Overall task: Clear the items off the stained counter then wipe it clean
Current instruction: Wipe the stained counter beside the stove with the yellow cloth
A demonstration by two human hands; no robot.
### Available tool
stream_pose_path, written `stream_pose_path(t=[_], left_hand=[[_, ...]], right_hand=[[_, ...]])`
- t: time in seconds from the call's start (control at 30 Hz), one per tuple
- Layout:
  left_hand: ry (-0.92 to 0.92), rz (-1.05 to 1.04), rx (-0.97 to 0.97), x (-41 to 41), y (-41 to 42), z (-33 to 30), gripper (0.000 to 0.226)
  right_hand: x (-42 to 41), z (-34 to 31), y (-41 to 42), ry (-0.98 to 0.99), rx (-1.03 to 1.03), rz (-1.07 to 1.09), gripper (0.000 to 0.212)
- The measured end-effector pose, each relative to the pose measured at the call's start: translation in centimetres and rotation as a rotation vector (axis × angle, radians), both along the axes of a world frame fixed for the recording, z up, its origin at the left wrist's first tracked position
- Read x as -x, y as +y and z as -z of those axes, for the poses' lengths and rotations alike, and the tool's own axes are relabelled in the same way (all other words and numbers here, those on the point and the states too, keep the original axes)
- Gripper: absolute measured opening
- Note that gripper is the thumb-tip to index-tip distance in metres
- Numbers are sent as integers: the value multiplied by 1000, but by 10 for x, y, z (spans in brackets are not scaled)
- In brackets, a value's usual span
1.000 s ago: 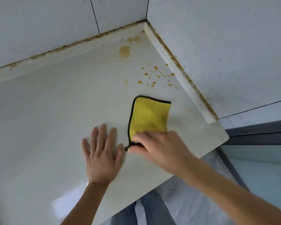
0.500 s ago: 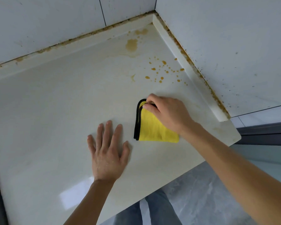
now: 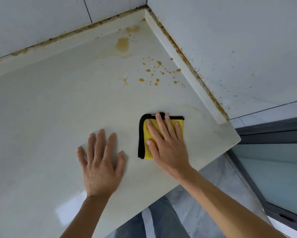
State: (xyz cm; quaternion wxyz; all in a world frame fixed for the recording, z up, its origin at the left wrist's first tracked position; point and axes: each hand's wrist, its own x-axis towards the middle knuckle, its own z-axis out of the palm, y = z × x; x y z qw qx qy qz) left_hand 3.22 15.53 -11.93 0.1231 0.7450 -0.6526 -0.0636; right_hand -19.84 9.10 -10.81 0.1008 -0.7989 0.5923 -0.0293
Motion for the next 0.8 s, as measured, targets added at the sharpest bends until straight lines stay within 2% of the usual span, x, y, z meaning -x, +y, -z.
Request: stream_pose_path(t=[0.23,0.4,0.47,0.6,0.7,0.8], left_hand=[[-12,-8,57,2,0,3,60],[-14,-2,51,2,1,2,61],[-8,-1,33,2,1,2,62],[21,-1,-21,0,1,0,65],[33,-13,-52,1,1,-4,64],[42,-11,-58,1,0,-6,63]], right_hand=[[107,-8,-1,119,-77,180,61],[52,-11,-60,65,-26,266,61],[39,-10,-63,58,-9,234,61],[84,-4,-3,37,30,111,58],[140,-4,39,36,43,162,57],[178,-13,47,76,0,184,59]])
